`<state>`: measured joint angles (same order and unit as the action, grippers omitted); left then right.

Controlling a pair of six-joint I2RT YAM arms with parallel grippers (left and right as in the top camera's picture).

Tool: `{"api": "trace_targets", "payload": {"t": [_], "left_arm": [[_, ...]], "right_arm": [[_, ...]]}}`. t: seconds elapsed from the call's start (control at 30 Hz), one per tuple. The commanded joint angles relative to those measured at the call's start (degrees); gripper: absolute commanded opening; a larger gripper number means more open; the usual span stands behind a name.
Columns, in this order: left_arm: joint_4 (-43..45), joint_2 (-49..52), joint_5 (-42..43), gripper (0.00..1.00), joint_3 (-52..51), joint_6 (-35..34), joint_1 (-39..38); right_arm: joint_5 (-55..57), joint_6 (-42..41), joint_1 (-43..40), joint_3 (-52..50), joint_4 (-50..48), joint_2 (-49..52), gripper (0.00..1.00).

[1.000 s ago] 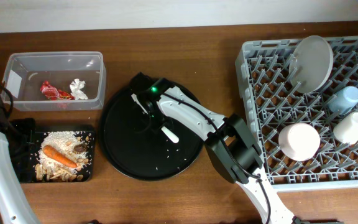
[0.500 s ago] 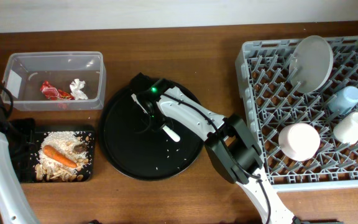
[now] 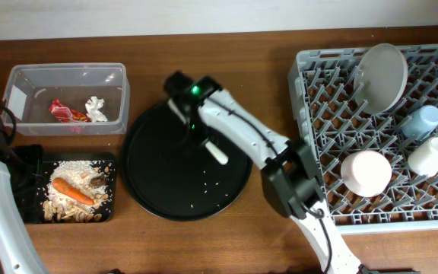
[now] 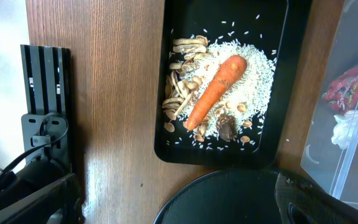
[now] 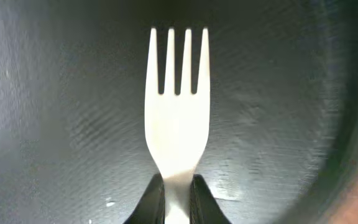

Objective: Sort waste into correct bins and load items into the dishwasher rack
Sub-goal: 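Carry the fork to the rack and insert it upright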

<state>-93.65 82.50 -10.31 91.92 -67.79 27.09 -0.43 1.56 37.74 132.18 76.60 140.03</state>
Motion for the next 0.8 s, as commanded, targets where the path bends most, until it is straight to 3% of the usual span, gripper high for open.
{"api": "trace_targets", "payload": {"t": [0.0,0.23,0.4,0.57,0.63,0.77], "left_arm": [[-0.07,-0.39,-0.15,0.99,-0.17,-0.76,0.20],[-0.07,-0.39,-0.15,0.99,-0.17,-0.76,0.20],[-0.07,-0.39,-0.15,0.99,-0.17,-0.76,0.20],[-0.07,-0.39,-0.15,0.99,-0.15,-0.76,0.20],[-0.07,-0.39,-0.15,0.99,-0.17,-0.76,0.20],[-0.07,-0.39,-0.17,0.99,-0.17,-0.76,0.20]], "right_arm": [[0.31,-0.50,-6.51,12.94,6.75,-0.26,0.04],[1.11,1.60,-23.15,29.40,19.15,-0.26,0.05],[0.70,2.71,-33.51,29.55,20.74,-0.17,0.05],[0.28,2.71,-38.12,29.33,20.74,-0.13,0.06],[-1.31,2.73,-38.56,28.96,20.74,-0.13,0.19],[-1.44,2.73,-37.99,26.10,20.65,-0.13,0.20]]}}
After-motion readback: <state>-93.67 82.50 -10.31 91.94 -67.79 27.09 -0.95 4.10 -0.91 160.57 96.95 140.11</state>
